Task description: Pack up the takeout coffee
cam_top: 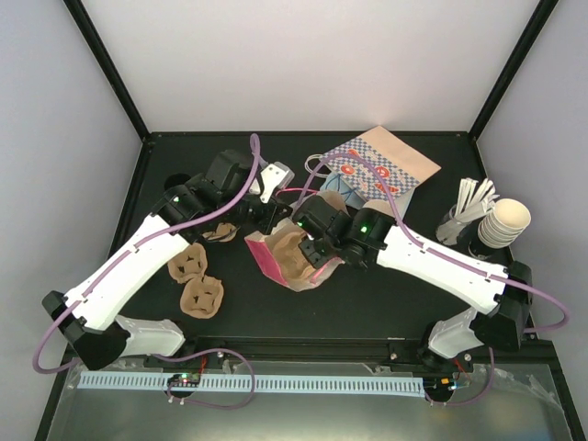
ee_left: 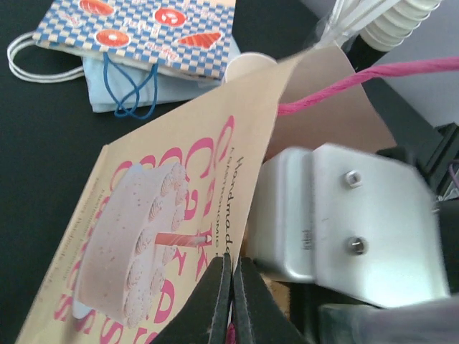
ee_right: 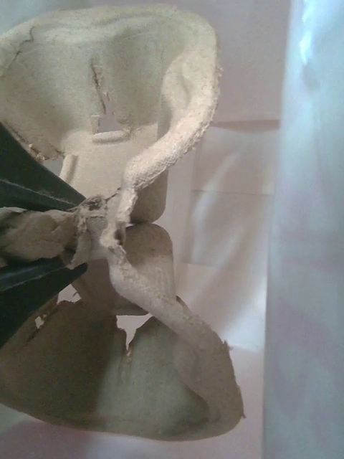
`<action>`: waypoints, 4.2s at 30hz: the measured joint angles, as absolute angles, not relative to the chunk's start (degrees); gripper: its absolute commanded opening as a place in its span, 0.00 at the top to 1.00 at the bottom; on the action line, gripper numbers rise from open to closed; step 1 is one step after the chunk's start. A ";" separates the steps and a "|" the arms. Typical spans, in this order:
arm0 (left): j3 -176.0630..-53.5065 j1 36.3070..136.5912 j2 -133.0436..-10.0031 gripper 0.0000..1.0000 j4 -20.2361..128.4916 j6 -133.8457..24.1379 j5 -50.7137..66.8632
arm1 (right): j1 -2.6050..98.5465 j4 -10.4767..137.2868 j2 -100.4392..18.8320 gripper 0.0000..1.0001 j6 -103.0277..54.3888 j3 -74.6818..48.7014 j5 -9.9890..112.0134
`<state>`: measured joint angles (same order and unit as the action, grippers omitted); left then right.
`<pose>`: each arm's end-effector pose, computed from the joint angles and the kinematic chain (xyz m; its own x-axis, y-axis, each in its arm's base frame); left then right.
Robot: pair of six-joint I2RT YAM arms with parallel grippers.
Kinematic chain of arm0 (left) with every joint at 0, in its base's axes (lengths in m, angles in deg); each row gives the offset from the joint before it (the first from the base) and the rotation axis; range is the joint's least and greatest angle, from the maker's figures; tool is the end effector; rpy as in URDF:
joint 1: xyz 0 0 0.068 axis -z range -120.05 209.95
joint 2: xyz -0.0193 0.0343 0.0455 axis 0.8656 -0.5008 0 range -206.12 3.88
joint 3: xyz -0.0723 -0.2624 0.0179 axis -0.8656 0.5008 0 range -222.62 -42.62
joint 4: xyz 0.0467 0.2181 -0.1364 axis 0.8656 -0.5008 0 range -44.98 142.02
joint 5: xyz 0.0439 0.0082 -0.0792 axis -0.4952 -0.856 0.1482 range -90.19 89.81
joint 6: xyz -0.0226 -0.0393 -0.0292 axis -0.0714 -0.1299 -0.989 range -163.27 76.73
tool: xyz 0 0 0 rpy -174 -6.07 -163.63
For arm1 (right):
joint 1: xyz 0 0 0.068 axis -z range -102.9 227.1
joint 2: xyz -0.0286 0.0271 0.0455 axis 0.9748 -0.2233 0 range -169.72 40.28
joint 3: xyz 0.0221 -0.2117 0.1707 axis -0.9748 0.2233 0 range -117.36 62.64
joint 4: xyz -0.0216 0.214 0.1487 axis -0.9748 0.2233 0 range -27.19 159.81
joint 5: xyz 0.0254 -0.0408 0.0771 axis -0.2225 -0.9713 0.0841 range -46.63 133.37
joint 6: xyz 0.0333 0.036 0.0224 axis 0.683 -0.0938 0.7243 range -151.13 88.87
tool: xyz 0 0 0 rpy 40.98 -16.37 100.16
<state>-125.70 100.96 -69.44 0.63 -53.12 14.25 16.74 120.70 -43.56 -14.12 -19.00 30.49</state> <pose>0.1878 -0.1751 0.3949 -0.6266 0.3255 -0.7081 0.6789 0.6740 -0.2910 0.1517 0.2508 0.3323 -0.6418 -0.5510 -0.5334 -0.6321 0.7739 -0.0389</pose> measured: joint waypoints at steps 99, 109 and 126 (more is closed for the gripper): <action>-115.98 77.91 -99.07 0.70 15.47 -60.03 30.38 | 11.87 63.52 -33.92 0.84 -15.08 24.65 16.13; -116.31 79.52 -101.24 0.74 17.52 -59.28 32.98 | 11.87 62.60 -34.13 0.84 -15.76 24.65 16.65; -115.76 81.77 -101.78 0.77 18.35 -57.38 36.02 | 11.82 62.30 -36.95 0.83 -15.58 24.36 16.63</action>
<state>-115.76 81.77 -101.78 18.35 -57.38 36.02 11.82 62.30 -36.95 -15.58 24.36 16.63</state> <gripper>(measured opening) 0.234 0.166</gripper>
